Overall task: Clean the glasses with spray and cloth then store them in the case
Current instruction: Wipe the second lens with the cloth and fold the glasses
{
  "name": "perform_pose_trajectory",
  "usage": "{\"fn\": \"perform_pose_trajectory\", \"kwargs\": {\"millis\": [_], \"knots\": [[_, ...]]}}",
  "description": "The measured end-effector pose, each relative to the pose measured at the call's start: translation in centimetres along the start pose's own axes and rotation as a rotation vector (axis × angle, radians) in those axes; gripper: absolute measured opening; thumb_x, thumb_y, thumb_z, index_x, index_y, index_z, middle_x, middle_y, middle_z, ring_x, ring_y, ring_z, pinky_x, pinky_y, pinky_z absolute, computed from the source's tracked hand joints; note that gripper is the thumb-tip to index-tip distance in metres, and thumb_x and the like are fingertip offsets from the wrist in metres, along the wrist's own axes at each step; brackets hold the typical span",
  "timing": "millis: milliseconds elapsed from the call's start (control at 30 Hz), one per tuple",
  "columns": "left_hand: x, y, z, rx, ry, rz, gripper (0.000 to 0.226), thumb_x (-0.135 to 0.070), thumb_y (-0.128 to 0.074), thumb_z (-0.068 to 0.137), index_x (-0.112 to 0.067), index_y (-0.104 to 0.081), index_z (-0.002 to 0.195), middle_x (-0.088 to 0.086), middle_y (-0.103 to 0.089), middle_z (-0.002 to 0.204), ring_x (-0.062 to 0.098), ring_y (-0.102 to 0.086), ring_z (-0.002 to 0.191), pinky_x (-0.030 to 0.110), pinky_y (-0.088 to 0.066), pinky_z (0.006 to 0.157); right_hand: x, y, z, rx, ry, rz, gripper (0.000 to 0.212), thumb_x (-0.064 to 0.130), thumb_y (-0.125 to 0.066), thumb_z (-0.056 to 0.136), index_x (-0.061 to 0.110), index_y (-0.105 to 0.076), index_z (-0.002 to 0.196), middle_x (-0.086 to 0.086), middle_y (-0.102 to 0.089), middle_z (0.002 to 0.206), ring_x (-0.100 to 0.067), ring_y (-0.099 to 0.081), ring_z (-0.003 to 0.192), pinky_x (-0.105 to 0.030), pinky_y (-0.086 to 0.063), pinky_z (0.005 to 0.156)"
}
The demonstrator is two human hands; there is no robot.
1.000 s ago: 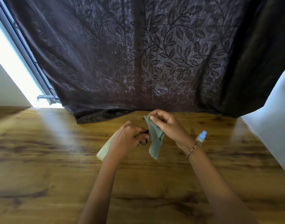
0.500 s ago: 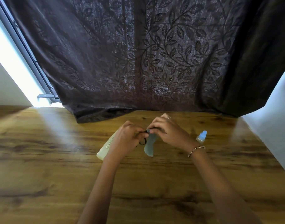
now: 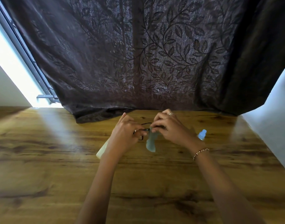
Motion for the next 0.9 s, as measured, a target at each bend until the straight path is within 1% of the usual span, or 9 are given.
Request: {"fn": "perform_pose_trajectory", "kwargs": {"millis": [133, 233, 367, 500, 600, 667, 733, 833, 900], "knots": [[-0.4, 0.2, 0.0, -0.030, -0.021, -0.004, 0.012, -0.030, -0.068, 0.083, -0.023, -0.076, 0.090, -0.009, -0.072, 0.085, 0.017, -0.053, 0.100, 0.025, -0.006, 0.113, 0.6, -0.7, 0.1, -0.032, 0.007, 0.032, 0.017, 0.035, -0.063, 0.086, 0.028, -0.073, 0.098, 0.024, -0.049, 0.087, -0.004, -0.036, 0.098, -0.041, -0.039, 0.092], [0.0, 0.5, -0.3, -0.019, -0.018, -0.006, 0.019, -0.033, -0.067, 0.083, -0.021, -0.075, 0.095, -0.008, -0.072, 0.090, 0.016, -0.052, 0.105, 0.029, -0.006, 0.115, -0.2, -0.5, -0.2, -0.031, -0.031, 0.064, 0.017, 0.038, -0.064, 0.084, 0.031, -0.074, 0.095, 0.024, -0.051, 0.087, -0.002, -0.035, 0.098, -0.037, -0.035, 0.093], [1.0, 1.6, -0.7, -0.025, 0.009, -0.030, 0.017, -0.027, -0.067, 0.084, -0.019, -0.075, 0.097, -0.008, -0.072, 0.096, 0.018, -0.051, 0.106, 0.039, -0.010, 0.118, -1.9, -0.1, -1.2, -0.083, -0.105, 0.089, 0.013, 0.030, -0.068, 0.082, 0.025, -0.075, 0.092, 0.022, -0.054, 0.085, -0.005, -0.038, 0.097, -0.030, -0.034, 0.092], [1.6, 2.9, -0.7, -0.051, 0.035, -0.132, 0.015, -0.019, -0.072, 0.080, -0.013, -0.075, 0.094, -0.016, -0.064, 0.082, 0.015, -0.048, 0.096, 0.052, -0.026, 0.110, -3.6, 0.6, -2.1, -0.135, -0.216, 0.254, 0.012, 0.025, -0.067, 0.085, 0.022, -0.075, 0.093, 0.009, -0.060, 0.089, 0.002, -0.040, 0.095, -0.012, -0.034, 0.087], [1.6, 3.4, -0.5, -0.078, 0.031, -0.162, 0.018, -0.020, -0.073, 0.079, -0.012, -0.075, 0.094, -0.023, -0.053, 0.080, 0.015, -0.047, 0.096, 0.039, -0.041, 0.097, -4.0, 0.3, -2.3, -0.183, -0.242, 0.302, 0.013, 0.027, -0.066, 0.084, 0.022, -0.074, 0.093, 0.010, -0.061, 0.088, 0.007, -0.041, 0.092, -0.002, -0.030, 0.081], [1.7, 3.6, -0.4, -0.085, 0.075, -0.172, 0.019, -0.022, -0.072, 0.080, -0.013, -0.075, 0.096, -0.017, -0.056, 0.084, 0.017, -0.049, 0.099, 0.017, -0.038, 0.088, -4.4, -0.2, -2.6, -0.219, -0.316, 0.332, 0.012, 0.028, -0.067, 0.083, 0.024, -0.074, 0.093, 0.013, -0.060, 0.088, 0.004, -0.044, 0.092, -0.007, -0.033, 0.081], [2.3, 3.8, -0.7, -0.119, 0.141, -0.204, 0.017, -0.021, -0.070, 0.081, -0.013, -0.075, 0.096, -0.017, -0.058, 0.086, 0.016, -0.052, 0.101, 0.007, -0.033, 0.083, -5.1, -0.8, -3.1, -0.269, -0.420, 0.364, 0.011, 0.025, -0.068, 0.084, 0.022, -0.073, 0.093, 0.015, -0.060, 0.088, -0.002, -0.050, 0.092, -0.016, -0.039, 0.079], [3.2, 4.5, -1.1, -0.186, 0.232, -0.311, 0.022, -0.027, -0.067, 0.082, -0.014, -0.073, 0.099, -0.018, -0.057, 0.090, 0.014, -0.057, 0.096, 0.021, -0.042, 0.086, -5.2, -1.7, -3.8, -0.280, -0.531, 0.519, 0.008, 0.023, -0.070, 0.084, 0.024, -0.072, 0.091, 0.011, -0.063, 0.090, -0.005, -0.059, 0.088, -0.016, -0.043, 0.074], [3.2, 4.8, -1.4, -0.185, 0.255, -0.408, 0.027, -0.038, -0.061, 0.080, -0.022, -0.071, 0.098, -0.010, -0.060, 0.095, 0.009, -0.060, 0.093, 0.022, -0.044, 0.084, -4.4, -2.5, -3.8, -0.269, -0.595, 0.648, 0.007, 0.027, -0.072, 0.081, 0.028, -0.072, 0.088, 0.010, -0.067, 0.093, -0.001, -0.062, 0.087, -0.014, -0.048, 0.071]]}}
Point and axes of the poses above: each hand's wrist, its own z-axis towards the middle knuckle, its own y-axis out of the back of the hand, x = y × z, the point moved 1 cm from there along z, towards the middle knuckle
